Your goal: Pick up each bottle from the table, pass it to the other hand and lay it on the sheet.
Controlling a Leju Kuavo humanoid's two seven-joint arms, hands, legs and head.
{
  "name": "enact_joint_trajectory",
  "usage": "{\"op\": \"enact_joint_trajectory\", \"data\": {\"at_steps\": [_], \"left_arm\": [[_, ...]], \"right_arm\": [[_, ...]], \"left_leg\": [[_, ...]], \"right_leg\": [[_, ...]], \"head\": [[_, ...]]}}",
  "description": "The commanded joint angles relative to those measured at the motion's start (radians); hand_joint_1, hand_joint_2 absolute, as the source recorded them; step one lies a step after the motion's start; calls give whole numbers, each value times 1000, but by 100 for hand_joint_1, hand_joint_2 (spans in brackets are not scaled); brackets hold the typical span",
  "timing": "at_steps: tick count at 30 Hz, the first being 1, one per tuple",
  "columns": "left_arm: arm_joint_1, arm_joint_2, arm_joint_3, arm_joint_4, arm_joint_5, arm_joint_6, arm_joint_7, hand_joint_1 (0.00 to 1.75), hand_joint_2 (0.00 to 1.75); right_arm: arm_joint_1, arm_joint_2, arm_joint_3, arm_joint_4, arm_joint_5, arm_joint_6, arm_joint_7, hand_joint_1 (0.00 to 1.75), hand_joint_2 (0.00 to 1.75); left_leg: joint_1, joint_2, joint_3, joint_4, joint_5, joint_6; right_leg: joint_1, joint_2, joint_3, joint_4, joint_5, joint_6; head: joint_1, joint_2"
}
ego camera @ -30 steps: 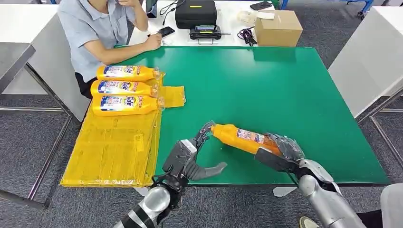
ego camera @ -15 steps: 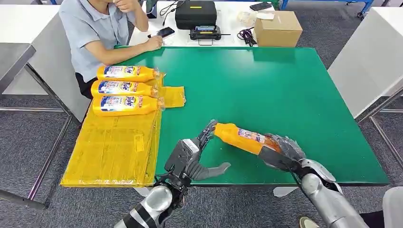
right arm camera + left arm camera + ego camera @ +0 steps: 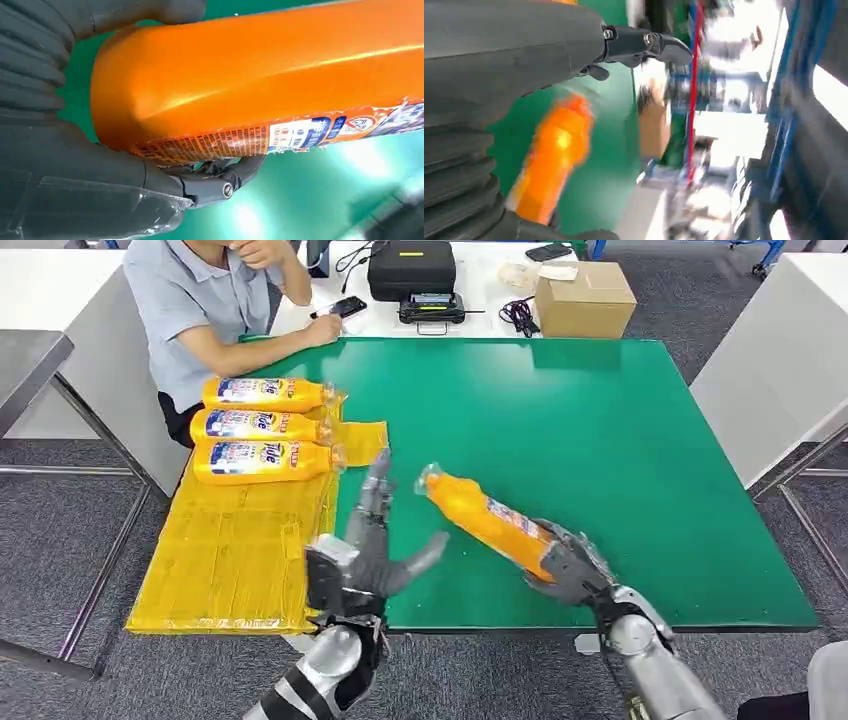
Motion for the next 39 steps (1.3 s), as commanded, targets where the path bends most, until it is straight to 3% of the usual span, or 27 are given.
{"op": "enact_joint_trajectory", "data": {"at_steps": [1,5,7,10,15,19,24,30,39], "left_arm": [[55,43,64,55,210,62,-59,0,175],[82,57,73,57,260,41,-66,0,175],[88,69,81,56,382,-66,96,0,175],[98,94,89,50,479,-187,204,0,175],[96,96,91,50,480,-190,205,0,175],[127,83,98,19,544,-428,256,0,175],[60,107,75,73,533,-526,244,0,175],[40,87,91,66,448,-467,187,0,175],[-42,18,102,245,382,-316,149,0,175]], "right_arm": [[32,121,-105,-120,-68,-23,11,175,175],[38,131,-126,-105,-84,-26,-1,175,175],[30,139,-136,-102,-108,-16,-20,175,175],[14,145,-131,-112,-139,3,-34,175,175],[12,147,-129,-115,-139,3,-34,175,175],[-7,122,-41,-80,-134,77,-43,175,175],[-24,117,34,-45,-101,95,-71,175,175],[-20,110,80,-34,-87,116,-70,175,175],[-60,153,149,7,-75,120,-83,175,175]], "left_leg": [[1,4,4,-1,-2,-2],[0,1,3,-1,-1,-2],[0,2,1,-1,-1,-2],[0,3,1,-1,-1,-3],[0,2,-1,-1,-1,-2],[1,2,0,0,-2,-2],[1,5,1,0,-2,-3],[1,2,-1,0,-1,-3],[1,2,0,0,-1,-2]], "right_leg": [[1,3,3,-1,0,-3],[0,2,2,-2,-1,-3],[0,2,1,-2,0,-2],[0,3,1,-1,0,-3],[0,2,-1,-1,0,-3],[0,3,-1,-1,-1,-3],[1,5,0,-1,0,-3],[1,2,-1,-1,0,-3],[1,3,-1,0,0,-3]], "head": [[0,0],[0,0],[1,0],[0,0],[0,0],[0,0],[1,0],[1,0],[0,0]]}}
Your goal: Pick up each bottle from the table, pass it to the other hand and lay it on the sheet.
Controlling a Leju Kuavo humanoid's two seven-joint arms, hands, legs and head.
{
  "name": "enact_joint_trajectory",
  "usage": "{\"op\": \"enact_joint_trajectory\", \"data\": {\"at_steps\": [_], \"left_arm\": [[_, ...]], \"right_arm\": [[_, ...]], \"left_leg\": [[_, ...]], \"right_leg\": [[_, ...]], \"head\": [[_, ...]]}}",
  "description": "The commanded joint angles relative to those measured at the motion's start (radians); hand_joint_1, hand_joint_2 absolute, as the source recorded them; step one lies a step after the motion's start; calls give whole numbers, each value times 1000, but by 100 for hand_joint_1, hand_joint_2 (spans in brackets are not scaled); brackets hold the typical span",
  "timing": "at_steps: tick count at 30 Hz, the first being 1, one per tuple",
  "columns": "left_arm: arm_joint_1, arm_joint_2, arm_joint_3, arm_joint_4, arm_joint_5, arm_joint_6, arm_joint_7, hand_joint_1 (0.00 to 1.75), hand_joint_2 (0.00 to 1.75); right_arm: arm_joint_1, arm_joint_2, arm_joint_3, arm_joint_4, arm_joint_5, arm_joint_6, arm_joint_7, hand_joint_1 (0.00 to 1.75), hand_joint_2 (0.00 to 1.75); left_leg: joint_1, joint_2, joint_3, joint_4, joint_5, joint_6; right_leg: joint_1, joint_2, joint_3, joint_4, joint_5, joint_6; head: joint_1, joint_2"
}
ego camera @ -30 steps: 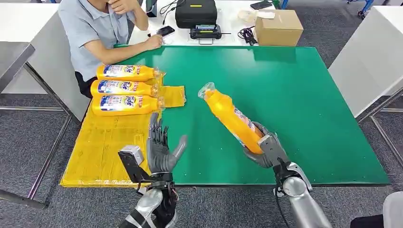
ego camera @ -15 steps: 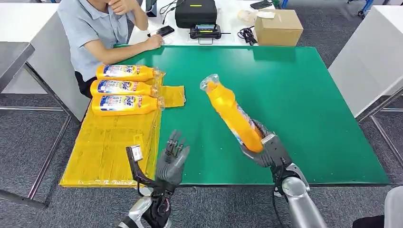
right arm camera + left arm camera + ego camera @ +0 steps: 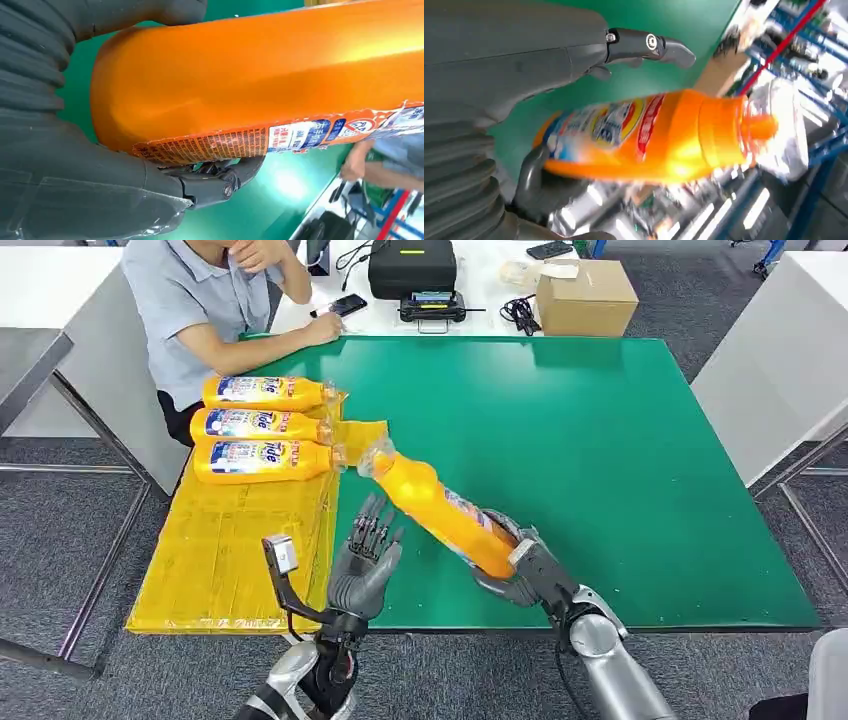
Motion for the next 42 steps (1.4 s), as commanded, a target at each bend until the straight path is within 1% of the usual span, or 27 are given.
{"op": "enact_joint_trajectory", "data": {"at_steps": [1,3,9,17,19,21,24,25,26,28,29,30,32,33,34,35,36,40,41,42], "left_arm": [[-116,-49,13,226,-66,115,-61,0,175],[-120,-55,20,237,-72,123,-70,0,175],[-122,-57,21,238,-73,123,-70,0,175],[-139,-78,58,294,-68,82,-54,0,175],[-122,-75,68,250,-66,66,-63,0,175],[-131,-47,59,227,-61,51,-53,0,175],[-129,-36,77,206,-43,43,-58,0,175],[-129,-36,77,206,-43,43,-58,10,175],[-120,-32,78,187,-39,35,-64,175,175],[-99,-22,93,151,-24,18,-73,175,175],[-68,-38,128,114,-3,10,-76,175,175],[-44,-42,130,79,-7,11,-74,175,175],[-22,-38,141,40,6,-8,-62,175,175],[-12,-38,143,23,5,-13,-60,175,175],[-26,-15,119,27,-11,-20,-47,175,175],[-39,-6,116,43,-7,-23,-48,175,175],[-22,-26,140,30,-6,-19,-66,175,175],[-14,-32,136,17,-16,-15,-68,175,175],[-11,-32,135,13,-22,-10,-70,175,175],[-8,-31,137,2,-38,-2,-69,175,175]], "right_arm": [[-78,30,114,92,8,2,-11,175,175],[-77,29,119,89,9,2,-13,175,175],[-74,29,121,87,9,1,-12,175,175],[-82,29,168,63,-5,25,-20,175,175],[-79,29,174,67,-9,25,-16,175,175],[-79,30,176,79,-11,21,-16,175,175],[-73,23,172,87,-16,22,-18,175,175],[-73,23,172,87,-16,22,-18,175,175],[-72,22,166,92,-19,22,-19,175,175],[-70,18,153,105,-21,18,-21,175,175],[-66,16,146,110,-22,22,-22,175,175],[-65,13,142,120,-23,23,-23,175,175],[-67,20,131,139,-23,26,-30,175,175],[-67,23,127,146,-24,27,-32,175,175],[-70,28,123,153,-23,26,-32,152,175],[-72,32,119,160,-20,23,-30,87,175],[-66,33,113,162,-18,20,-26,19,175],[-61,33,111,165,-17,17,-26,19,175],[-60,34,109,164,-16,16,-25,0,175],[-59,37,104,170,-9,9,-15,0,175]], "left_leg": [[2,4,4,1,-2,-3],[1,2,3,0,-1,-2],[1,3,3,0,-1,-2],[2,4,3,1,-2,-3],[2,4,3,1,-2,-3],[2,5,3,1,-2,-3],[1,3,3,0,-1,-2],[1,3,2,0,-1,-2],[2,4,3,0,-2,-3],[1,2,2,0,-1,-2],[1,3,3,0,-2,-2],[1,2,2,0,-1,-1],[2,5,5,0,-3,-3],[1,5,3,0,-2,-2],[2,6,4,0,-3,-3],[1,4,3,0,-2,-2],[2,3,3,0,-2,-3],[1,3,2,0,-1,-2],[1,3,3,0,-1,-2],[1,2,2,0,-1,-2]], "right_leg": [[2,3,3,0,0,-3],[1,1,2,-1,0,-2],[1,2,2,-1,0,-3],[2,3,3,0,0,-3],[2,3,2,0,0,-3],[2,4,2,0,0,-3],[1,3,2,-1,0,-3],[1,2,2,-1,0,-2],[2,3,3,0,-1,-3],[1,2,1,-1,0,-2],[2,3,3,-1,0,-3],[1,2,1,-1,0,-2],[2,4,4,-1,-1,-4],[1,4,2,-1,0,-3],[2,4,3,-1,-1,-4],[2,2,2,-1,-1,-3],[2,2,3,-1,-1,-4],[1,2,1,-1,0,-2],[2,2,2,-1,-1,-3],[1,1,1,-1,0,-2]], "head": [[0,0],[0,0],[0,0],[0,0],[0,0],[0,0],[0,0],[0,0],[0,0],[0,0],[0,0],[0,0],[0,0],[0,0],[0,0],[0,0],[0,0],[0,0],[0,0],[0,0]]}}
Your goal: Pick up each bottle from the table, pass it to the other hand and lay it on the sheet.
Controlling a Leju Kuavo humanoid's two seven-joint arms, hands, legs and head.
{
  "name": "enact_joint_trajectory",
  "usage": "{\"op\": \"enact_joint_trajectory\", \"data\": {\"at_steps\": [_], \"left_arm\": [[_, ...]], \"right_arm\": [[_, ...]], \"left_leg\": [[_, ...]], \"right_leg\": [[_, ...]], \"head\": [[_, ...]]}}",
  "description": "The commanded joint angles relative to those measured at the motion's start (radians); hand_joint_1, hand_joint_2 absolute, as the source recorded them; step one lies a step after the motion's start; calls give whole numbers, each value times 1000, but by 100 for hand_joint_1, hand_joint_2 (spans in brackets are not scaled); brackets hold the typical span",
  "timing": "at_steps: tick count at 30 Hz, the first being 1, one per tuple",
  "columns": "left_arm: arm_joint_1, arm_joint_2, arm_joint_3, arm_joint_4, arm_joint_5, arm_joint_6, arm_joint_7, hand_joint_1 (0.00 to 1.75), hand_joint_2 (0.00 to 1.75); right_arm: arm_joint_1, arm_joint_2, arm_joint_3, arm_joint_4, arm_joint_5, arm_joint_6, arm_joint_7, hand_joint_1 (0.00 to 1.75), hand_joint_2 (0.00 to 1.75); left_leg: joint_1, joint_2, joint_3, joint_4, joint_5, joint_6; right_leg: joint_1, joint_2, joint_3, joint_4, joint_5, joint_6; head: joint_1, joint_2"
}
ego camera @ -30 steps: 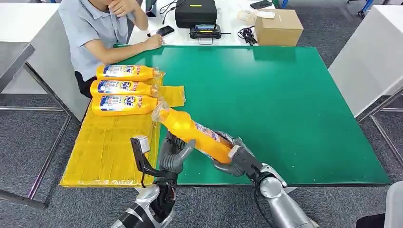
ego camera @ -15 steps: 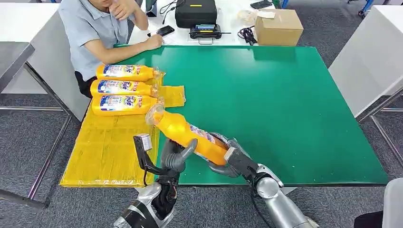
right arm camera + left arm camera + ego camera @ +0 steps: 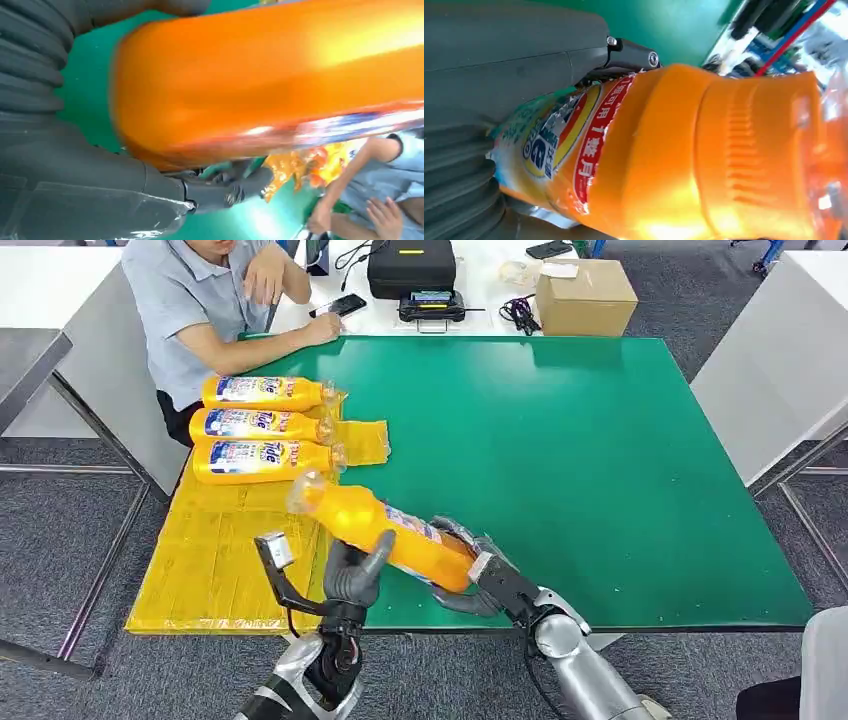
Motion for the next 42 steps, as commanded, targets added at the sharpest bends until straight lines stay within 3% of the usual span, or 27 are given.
{"op": "enact_joint_trajectory", "data": {"at_steps": [1,7,14,15,16,18,19,26,27,29,33,36,42], "left_arm": [[-2,33,31,-54,-41,19,-7,175,175],[-21,42,13,-39,-113,84,-11,175,175],[-80,70,-77,17,-420,341,-112,175,175],[-95,81,-111,35,-572,462,-126,175,175],[-97,74,-75,60,-753,515,-110,175,175],[-56,4,120,50,-1179,515,-71,175,175],[-54,-2,153,47,-1263,515,-48,175,175],[-55,-1,152,49,-1264,515,-47,175,175],[-43,-12,200,27,-1404,515,-35,175,175],[-33,-33,265,21,-1597,515,10,175,175],[-61,18,262,75,-1952,515,225,175,175],[-152,85,173,259,-2081,515,416,175,175],[-229,130,111,338,-2177,476,588,175,175]], "right_arm": [[-20,8,-27,107,11,-16,17,0,175],[-22,27,-54,137,12,-36,17,0,175],[25,20,-81,117,29,-71,0,0,175],[35,21,-92,115,38,-84,-5,0,175],[40,25,-104,120,51,-90,-14,0,175],[36,31,-115,140,78,-100,-34,0,175],[33,35,-119,147,91,-108,-40,0,175],[31,36,-119,148,92,-109,-40,0,175],[28,37,-118,148,100,-111,-42,0,175],[24,45,-127,154,103,-105,-50,0,175],[11,55,-137,168,110,-88,-57,0,175],[6,59,-144,172,115,-76,-60,0,175],[8,68,-156,166,125,-63,-58,0,175]], "left_leg": [[2,1,4,0,-1,-2],[2,2,5,-1,-2,-3],[1,-2,3,-1,0,-2],[1,-2,2,-1,0,-1],[2,-2,4,-1,-1,-2],[2,0,5,-1,-1,-2],[1,0,4,-1,-1,-2],[2,3,4,0,-2,-3],[1,3,3,0,-1,-2],[2,3,4,0,-2,-3],[2,5,4,0,-2,-2],[3,6,8,0,-4,-4],[1,2,3,-1,0,-2]], "right_leg": [[2,0,4,-1,-1,-3],[2,1,5,-1,-1,-4],[1,-2,3,-1,-1,-2],[1,-1,2,-1,0,-2],[2,-2,5,-1,-1,-3],[2,0,5,-1,-1,-3],[1,0,4,-1,-1,-3],[2,3,4,-1,-1,-3],[1,1,2,-1,-1,-3],[2,2,3,0,-1,-4],[2,4,3,-1,-1,-3],[4,5,7,-1,-2,-6],[1,1,2,0,0,-3]], "head": [[1,0],[0,0],[1,0],[1,0],[1,0],[0,0],[1,0],[0,0],[0,0],[0,0],[0,0],[1,0],[1,0]]}}
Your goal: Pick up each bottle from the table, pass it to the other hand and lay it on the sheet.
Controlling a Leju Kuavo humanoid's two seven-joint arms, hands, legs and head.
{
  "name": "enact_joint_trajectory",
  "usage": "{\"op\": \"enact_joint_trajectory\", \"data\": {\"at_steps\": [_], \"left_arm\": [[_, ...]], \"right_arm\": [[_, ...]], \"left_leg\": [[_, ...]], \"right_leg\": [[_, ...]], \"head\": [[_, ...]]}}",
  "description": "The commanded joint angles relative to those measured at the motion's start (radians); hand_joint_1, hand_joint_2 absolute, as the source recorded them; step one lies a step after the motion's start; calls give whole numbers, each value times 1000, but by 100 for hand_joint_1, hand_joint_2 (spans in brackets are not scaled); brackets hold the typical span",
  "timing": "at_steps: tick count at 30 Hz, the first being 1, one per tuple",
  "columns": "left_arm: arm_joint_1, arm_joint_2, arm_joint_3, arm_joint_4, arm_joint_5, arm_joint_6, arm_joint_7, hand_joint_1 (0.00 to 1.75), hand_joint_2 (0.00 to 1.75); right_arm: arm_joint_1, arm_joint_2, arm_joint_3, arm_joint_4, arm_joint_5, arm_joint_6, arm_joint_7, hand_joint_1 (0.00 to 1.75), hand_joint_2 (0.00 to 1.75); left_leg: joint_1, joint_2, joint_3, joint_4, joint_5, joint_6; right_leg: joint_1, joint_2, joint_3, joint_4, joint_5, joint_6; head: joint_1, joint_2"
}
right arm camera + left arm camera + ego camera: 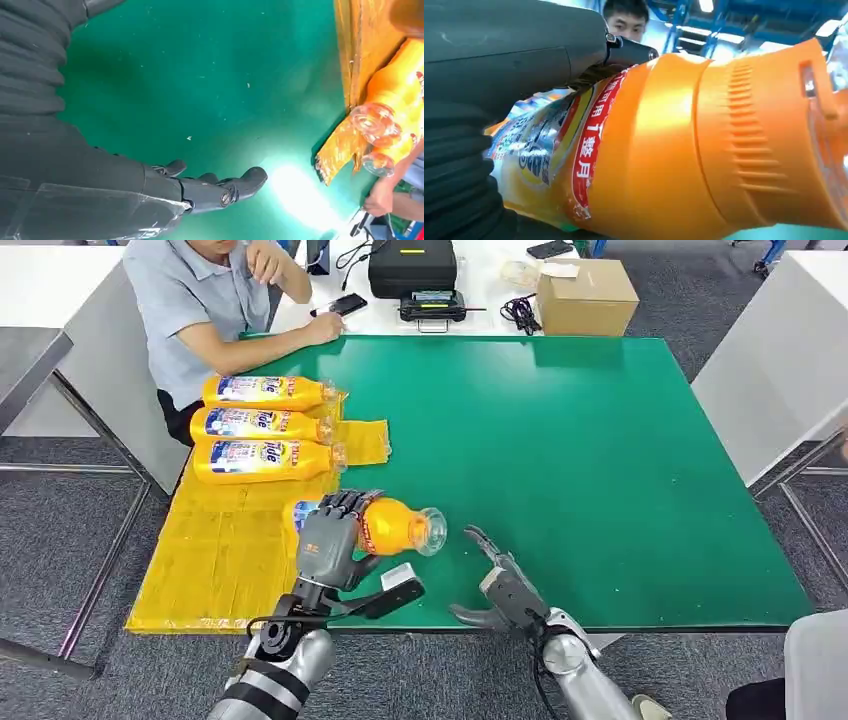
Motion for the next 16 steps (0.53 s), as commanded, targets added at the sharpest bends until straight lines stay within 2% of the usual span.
{"op": "enact_joint_trajectory", "data": {"at_steps": [1,4,16], "left_arm": [[-171,124,-98,260,-134,-52,219,175,175],[-219,137,-95,331,-180,-116,313,175,175],[-234,137,-87,364,-179,-99,307,175,175]], "right_arm": [[-35,26,-38,58,12,18,0,0,175],[-42,34,-39,62,19,26,0,0,175],[-41,35,-41,61,21,26,1,0,175]], "left_leg": [[3,4,6,0,-2,-4],[2,2,4,0,-1,-4],[1,1,1,0,0,-2]], "right_leg": [[3,3,5,-1,-1,-5],[3,1,4,0,-1,-4],[1,1,1,0,0,-2]], "head": [[0,0],[0,0],[0,0]]}}
